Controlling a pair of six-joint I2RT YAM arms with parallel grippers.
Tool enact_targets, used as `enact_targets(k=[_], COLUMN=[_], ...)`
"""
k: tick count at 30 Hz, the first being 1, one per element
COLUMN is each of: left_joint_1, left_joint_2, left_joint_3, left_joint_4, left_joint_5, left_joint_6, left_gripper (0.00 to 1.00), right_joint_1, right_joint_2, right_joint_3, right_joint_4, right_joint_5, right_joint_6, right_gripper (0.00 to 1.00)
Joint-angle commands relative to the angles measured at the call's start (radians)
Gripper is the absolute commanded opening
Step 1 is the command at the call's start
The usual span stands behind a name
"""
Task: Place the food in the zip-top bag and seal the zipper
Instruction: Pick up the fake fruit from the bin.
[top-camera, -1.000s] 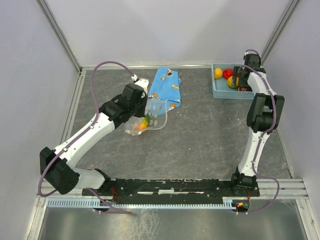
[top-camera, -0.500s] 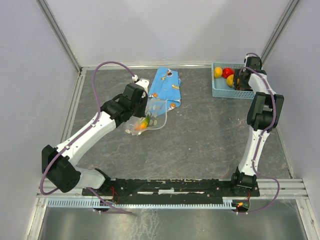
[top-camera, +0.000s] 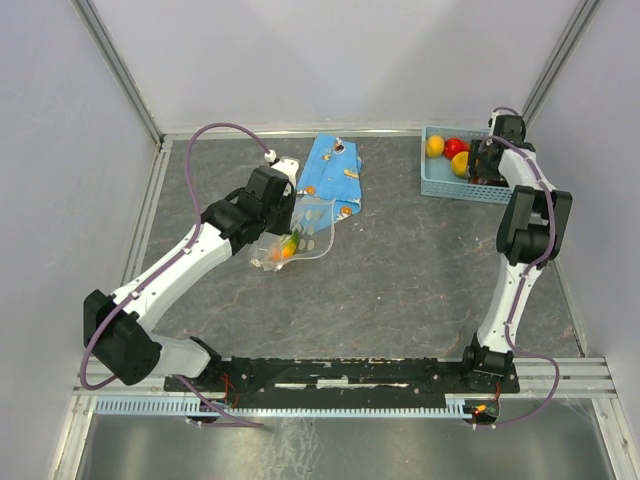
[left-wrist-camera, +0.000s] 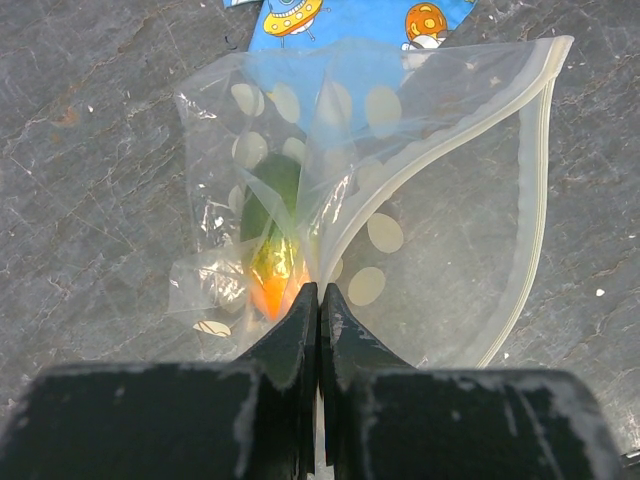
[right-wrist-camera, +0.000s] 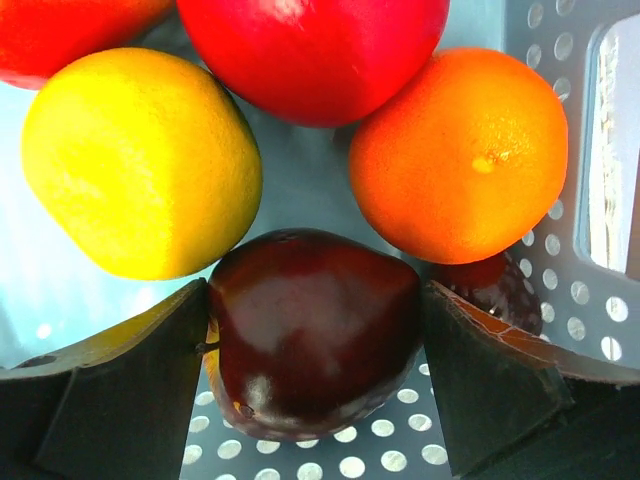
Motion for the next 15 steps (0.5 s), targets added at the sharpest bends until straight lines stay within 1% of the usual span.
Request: enact_targets(k=[1, 9, 13, 15], left_joint_1=[0.004, 0.004, 0.004, 0.004], left_joint_2=[-0.017, -0.025, -0.026, -0.027], left_joint_3=[0.009, 0.011, 0.01, 0.01], left_joint_4=[0.032, 0.034, 0.033, 0.034], left_joint_5=[0.016, 0.017, 0.019, 0.021], left_joint_6=[0.042, 0.039, 0.039, 0.04], left_gripper=[0.03, 0.03, 0.03, 0.03], right_joint_1=[0.002, 0.002, 0.003, 0.001], right_joint_2=[-0.127, -0.166, -0.141, -0.126], right_joint_3=[-0.049, -0.088, -0.08, -0.069], right_joint_4=[0.024, 0.05, 0.032, 0.011], right_joint_5=[-0.044, -0.098, -0.094, -0.084], right_joint_6=[0.035, 0.092, 0.112, 0.12], right_gripper=[0.68, 0.67, 0.72, 0.78])
